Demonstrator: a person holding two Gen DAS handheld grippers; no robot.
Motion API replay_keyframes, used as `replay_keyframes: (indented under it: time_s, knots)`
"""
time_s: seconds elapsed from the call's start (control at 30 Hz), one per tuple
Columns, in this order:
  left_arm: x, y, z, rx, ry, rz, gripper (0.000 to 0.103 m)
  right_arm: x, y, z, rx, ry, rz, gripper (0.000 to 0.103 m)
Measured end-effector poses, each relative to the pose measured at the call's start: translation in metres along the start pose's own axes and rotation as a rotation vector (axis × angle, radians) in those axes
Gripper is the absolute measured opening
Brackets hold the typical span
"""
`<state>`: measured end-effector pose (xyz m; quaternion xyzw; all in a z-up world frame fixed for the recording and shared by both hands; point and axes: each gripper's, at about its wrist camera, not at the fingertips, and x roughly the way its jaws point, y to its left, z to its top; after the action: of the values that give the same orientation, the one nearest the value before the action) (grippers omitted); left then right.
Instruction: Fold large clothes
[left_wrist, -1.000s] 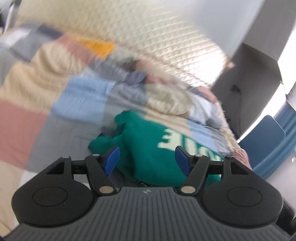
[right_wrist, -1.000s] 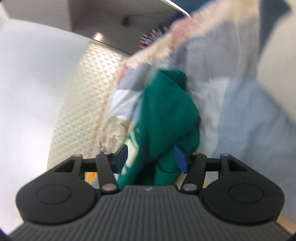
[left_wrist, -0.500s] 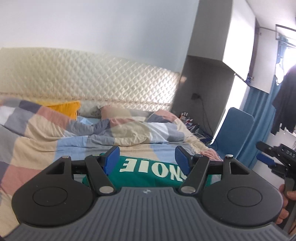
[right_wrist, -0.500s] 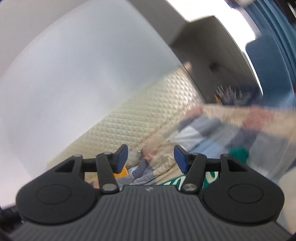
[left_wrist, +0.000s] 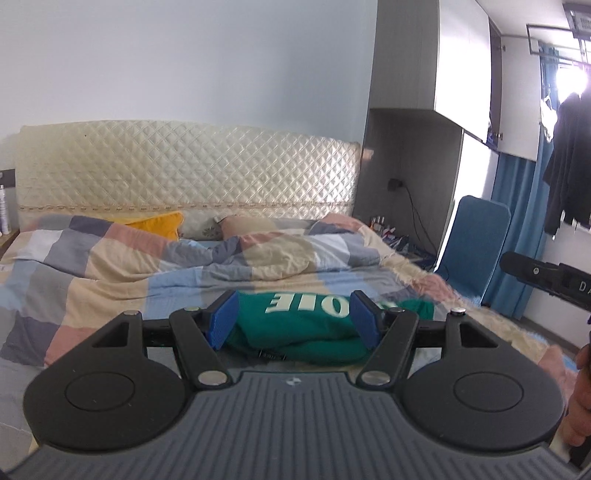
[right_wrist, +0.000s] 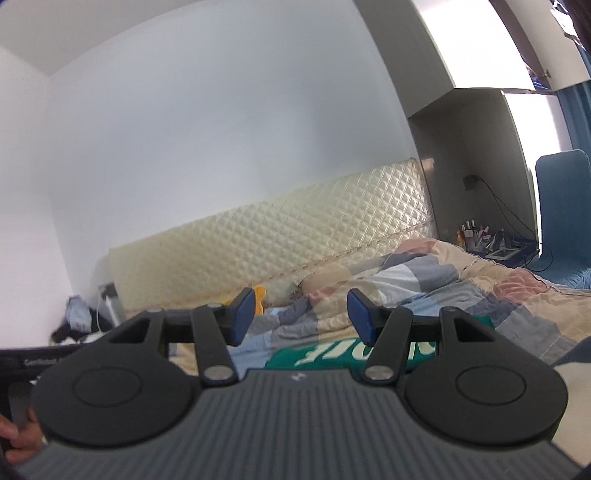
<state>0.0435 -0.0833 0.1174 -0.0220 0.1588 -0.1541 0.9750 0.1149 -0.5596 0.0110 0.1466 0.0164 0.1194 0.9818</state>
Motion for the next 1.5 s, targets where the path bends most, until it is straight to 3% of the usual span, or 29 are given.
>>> replay_keyframes:
  time_s: [0.17, 0.4, 0.77, 1.5]
  knots:
    - [0.015, 0.003, -0.026, -0.018, 0.048, -0.033, 0.071, -0.003, 0.009, -0.023, -0.050, 0.031, -0.020, 0.059]
    - [0.033, -0.001, -0.053, 0.027, 0.075, -0.008, 0.072, 0.009, 0.003, -0.056, -0.062, 0.098, -0.057, 0.059]
    - [0.045, 0.012, -0.068, 0.019, 0.079, 0.036, 0.075, 0.016, -0.005, -0.094, -0.096, 0.158, -0.122, 0.059]
    - [0.071, -0.001, -0.093, 0.068, 0.128, 0.046, 0.079, 0.013, -0.004, -0.113, -0.148, 0.163, -0.166, 0.059]
